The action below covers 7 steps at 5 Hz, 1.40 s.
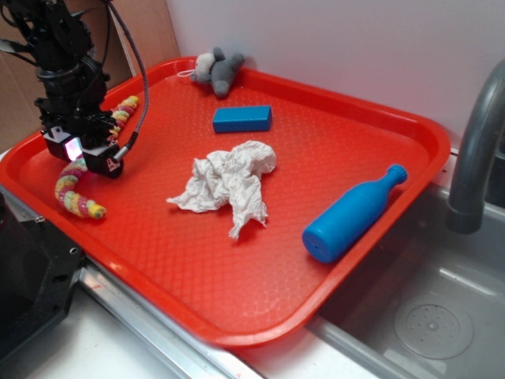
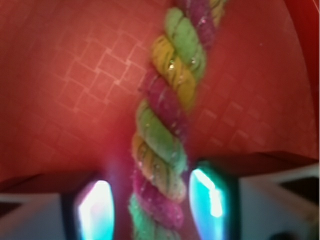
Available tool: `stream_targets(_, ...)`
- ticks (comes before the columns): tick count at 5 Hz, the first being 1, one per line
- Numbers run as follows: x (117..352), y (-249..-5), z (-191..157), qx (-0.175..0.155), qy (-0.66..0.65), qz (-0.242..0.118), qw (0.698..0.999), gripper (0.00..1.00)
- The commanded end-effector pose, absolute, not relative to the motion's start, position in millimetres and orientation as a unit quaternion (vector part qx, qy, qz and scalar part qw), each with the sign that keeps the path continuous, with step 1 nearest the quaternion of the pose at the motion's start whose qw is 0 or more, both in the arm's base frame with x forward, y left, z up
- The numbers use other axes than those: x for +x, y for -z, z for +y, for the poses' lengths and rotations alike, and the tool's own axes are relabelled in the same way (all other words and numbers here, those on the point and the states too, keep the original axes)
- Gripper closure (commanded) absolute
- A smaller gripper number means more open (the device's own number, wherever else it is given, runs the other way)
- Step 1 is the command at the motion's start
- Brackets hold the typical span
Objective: Grab the multicolored rope.
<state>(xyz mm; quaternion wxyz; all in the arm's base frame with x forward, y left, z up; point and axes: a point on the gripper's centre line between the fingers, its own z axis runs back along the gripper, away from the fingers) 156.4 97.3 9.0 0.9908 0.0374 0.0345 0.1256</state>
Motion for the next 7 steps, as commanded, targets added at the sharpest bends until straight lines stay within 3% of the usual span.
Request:
stream_targets(1, 148.1, -56.5, 81.4, 0.023, -0.074, -0.009, 0.997, 1.00)
stream_targets(2, 182.8, -105.3, 64.7, 0.025, -0.033, -0.071, 0.997, 1.00)
stream_targets(4, 190.4, -204.7, 43.9, 0.032, 0.008, -0.062, 0.998, 1.00)
stream_targets(5, 190.4, -251.8, 35.8, 0.016, 0.028, -0.069, 0.997, 1.00)
stream_targets(6, 193.6, -267.2, 21.5, -0.032, 0.045, -0.110, 0.992, 1.00)
stream_targets(7, 185.3, -261.7, 20.1, 0.014, 0.043, -0.103, 0.994, 1.00)
